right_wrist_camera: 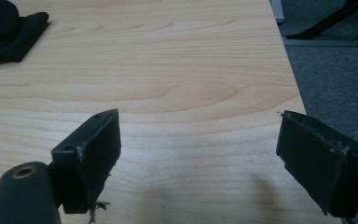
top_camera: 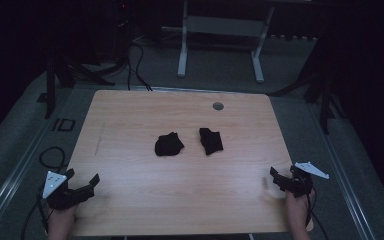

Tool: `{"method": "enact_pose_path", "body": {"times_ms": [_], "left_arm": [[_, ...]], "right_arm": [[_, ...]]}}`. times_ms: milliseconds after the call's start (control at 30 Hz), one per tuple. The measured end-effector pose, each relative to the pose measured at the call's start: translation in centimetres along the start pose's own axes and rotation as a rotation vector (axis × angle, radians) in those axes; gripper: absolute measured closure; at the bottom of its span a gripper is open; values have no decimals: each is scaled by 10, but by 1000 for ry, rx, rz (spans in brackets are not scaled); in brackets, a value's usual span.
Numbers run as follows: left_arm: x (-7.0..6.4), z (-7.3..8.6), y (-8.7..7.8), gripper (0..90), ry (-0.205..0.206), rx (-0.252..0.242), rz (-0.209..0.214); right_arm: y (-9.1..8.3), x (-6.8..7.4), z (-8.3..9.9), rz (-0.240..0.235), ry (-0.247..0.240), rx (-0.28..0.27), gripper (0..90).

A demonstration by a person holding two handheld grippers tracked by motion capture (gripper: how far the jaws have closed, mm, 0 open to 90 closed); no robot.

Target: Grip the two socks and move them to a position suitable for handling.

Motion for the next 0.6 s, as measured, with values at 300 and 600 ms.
{"method": "enact_pose_path", "body": {"times_ms": [300, 600], "left_arm": [[-3, 0, 0, 39, 22, 20, -21], [-17, -2, -3, 58, -79, 17, 56]], "right_arm": [[-6, 1, -2, -37, -81, -59, 137], [-14, 10, -14, -129, -202, 27, 131]]}}
Point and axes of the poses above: each handheld gripper's, and its own axes: y roughly forward along the jaws, z roughly out of its underside, x roughly to its left, the point moved 1 cm from there along y, roughly forward along the jaws, and after that the axes turned 14 degrees about -y, right-handed, at the moved point
